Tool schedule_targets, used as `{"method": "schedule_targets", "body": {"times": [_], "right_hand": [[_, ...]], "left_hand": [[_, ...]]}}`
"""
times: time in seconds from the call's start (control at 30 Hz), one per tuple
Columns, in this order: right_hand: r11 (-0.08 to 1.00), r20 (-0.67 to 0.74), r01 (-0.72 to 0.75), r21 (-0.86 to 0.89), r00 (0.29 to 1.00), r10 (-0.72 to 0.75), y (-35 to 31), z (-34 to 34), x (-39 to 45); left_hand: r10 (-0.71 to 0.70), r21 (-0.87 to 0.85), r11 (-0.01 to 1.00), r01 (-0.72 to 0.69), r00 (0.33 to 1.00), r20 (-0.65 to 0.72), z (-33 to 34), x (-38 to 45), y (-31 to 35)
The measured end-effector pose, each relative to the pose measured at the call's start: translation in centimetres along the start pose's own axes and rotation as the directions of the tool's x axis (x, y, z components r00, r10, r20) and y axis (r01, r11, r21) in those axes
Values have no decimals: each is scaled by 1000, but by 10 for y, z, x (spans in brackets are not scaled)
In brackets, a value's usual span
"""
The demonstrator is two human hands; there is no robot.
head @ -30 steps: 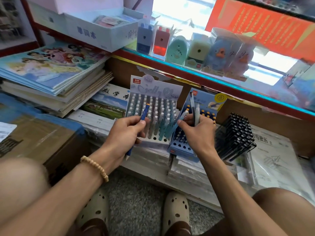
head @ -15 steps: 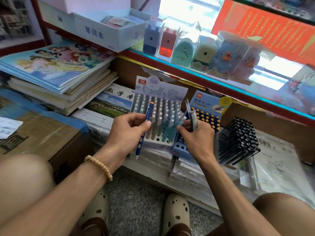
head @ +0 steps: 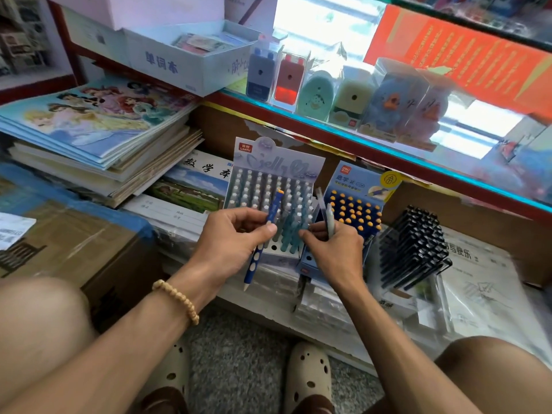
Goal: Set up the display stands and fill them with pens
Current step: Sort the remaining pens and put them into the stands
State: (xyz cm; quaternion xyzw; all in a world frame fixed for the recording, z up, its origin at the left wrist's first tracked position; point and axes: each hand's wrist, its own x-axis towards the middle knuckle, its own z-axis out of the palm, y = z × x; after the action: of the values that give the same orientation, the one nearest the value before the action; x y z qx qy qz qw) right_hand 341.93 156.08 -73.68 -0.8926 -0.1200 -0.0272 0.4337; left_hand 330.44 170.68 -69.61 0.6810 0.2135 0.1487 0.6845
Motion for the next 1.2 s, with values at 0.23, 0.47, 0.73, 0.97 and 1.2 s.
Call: {"method": "schedule_targets", "body": {"times": [0.23, 0.47, 0.73, 0.97, 1.2], "right_hand": [[749, 440, -329, 575, 896, 56, -27, -44, -11], [949, 740, -170, 265, 667, -87, -24, -58, -26], [801, 386, -314, 510, 916, 112, -3, -98, -14], [626, 112, -220, 748, 972, 208, 10, -123, -10], [664, 59, -123, 737, 991, 118, 31, -155, -18]], "left_hand": [[-65, -10, 998, 65, 997, 46, 13, 4, -2], [105, -35, 994, -102, 990, 99, 32, 2, 12], [-30, -223, 974, 32, 999, 14, 36, 12, 11], [12, -20, 1000, -7, 966, 260, 68, 4, 4], [-7, 90, 995, -39, 889, 457, 99, -4, 1]]}}
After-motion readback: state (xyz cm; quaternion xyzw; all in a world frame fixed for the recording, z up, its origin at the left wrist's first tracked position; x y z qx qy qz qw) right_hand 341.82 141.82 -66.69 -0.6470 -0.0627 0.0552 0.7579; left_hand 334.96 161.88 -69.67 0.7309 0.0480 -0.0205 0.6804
